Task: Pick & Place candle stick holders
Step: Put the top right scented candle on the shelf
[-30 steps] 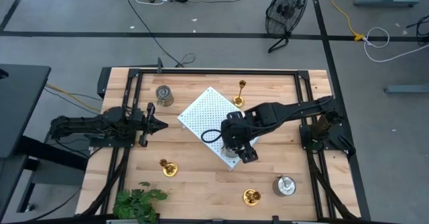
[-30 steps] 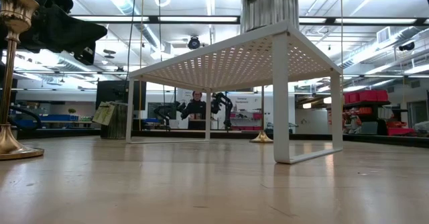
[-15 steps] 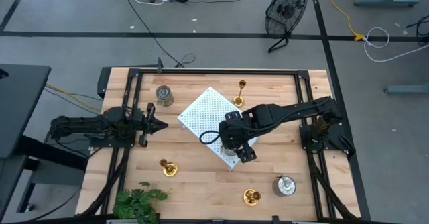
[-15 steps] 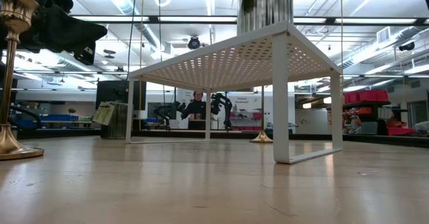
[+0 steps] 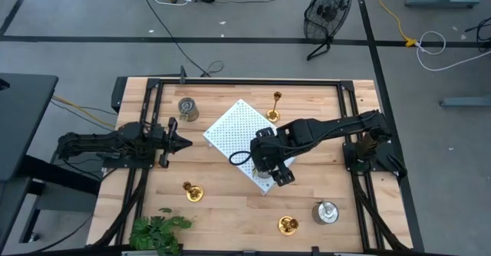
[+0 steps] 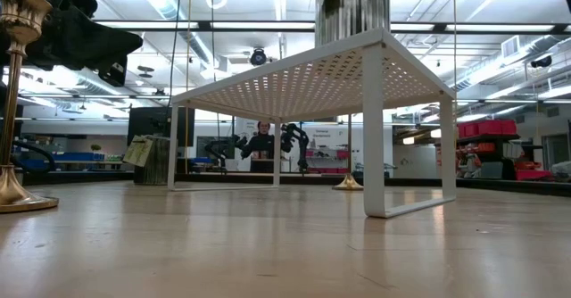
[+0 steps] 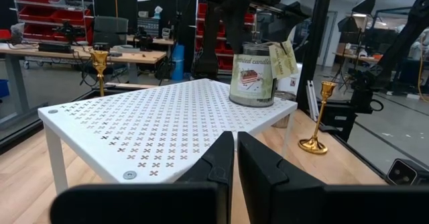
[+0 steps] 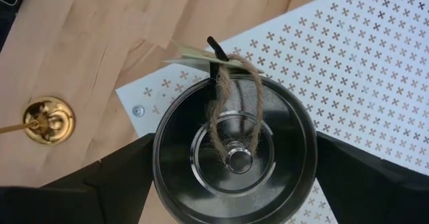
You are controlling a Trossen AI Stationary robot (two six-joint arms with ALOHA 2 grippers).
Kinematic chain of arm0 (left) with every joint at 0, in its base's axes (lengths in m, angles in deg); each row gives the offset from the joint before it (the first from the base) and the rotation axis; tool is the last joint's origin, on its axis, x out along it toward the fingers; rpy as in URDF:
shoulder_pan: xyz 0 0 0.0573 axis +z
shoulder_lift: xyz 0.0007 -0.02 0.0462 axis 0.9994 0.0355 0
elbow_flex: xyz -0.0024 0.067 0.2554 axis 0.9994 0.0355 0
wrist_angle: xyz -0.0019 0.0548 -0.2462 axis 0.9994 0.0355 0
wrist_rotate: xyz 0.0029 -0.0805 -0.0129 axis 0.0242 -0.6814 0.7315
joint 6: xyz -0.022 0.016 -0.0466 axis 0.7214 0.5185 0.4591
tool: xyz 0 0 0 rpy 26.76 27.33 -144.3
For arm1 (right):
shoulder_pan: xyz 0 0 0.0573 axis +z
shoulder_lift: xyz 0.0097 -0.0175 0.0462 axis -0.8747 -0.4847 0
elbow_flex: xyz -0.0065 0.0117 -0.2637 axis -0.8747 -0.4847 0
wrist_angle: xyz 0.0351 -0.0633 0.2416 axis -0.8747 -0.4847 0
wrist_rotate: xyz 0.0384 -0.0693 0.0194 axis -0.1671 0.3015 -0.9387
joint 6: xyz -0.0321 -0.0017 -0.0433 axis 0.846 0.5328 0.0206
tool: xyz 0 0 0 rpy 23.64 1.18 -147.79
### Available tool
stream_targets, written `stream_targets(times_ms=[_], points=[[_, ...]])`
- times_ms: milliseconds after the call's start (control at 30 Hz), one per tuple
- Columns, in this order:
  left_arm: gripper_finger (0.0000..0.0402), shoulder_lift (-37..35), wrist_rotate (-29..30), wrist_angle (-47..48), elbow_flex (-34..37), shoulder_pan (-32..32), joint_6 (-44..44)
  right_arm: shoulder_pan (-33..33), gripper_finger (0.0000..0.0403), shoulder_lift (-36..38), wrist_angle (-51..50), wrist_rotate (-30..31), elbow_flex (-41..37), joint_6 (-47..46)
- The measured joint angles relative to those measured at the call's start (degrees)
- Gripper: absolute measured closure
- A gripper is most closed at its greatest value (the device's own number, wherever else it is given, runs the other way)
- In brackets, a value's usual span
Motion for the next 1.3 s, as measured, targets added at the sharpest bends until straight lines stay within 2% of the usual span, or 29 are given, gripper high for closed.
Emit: stream_targets(times_ms=[367, 667, 1300], points=[[0.0376, 0.0, 0.0, 0.0, 0.0, 0.0, 0.0, 0.0, 0.0036, 0.0, 0.3, 0.1, 0.0, 0.0], [0.0376, 0.0, 0.0, 0.0, 0.0, 0.0, 0.0, 0.0, 0.0007, -0.1, 0.3, 0.1, -0.1, 0.3], [0.0376, 0.0, 0.0, 0.0, 0.0, 0.0, 0.0, 0.0, 0.0007, -0.1, 0.3, 0.0, -0.1, 0.4]])
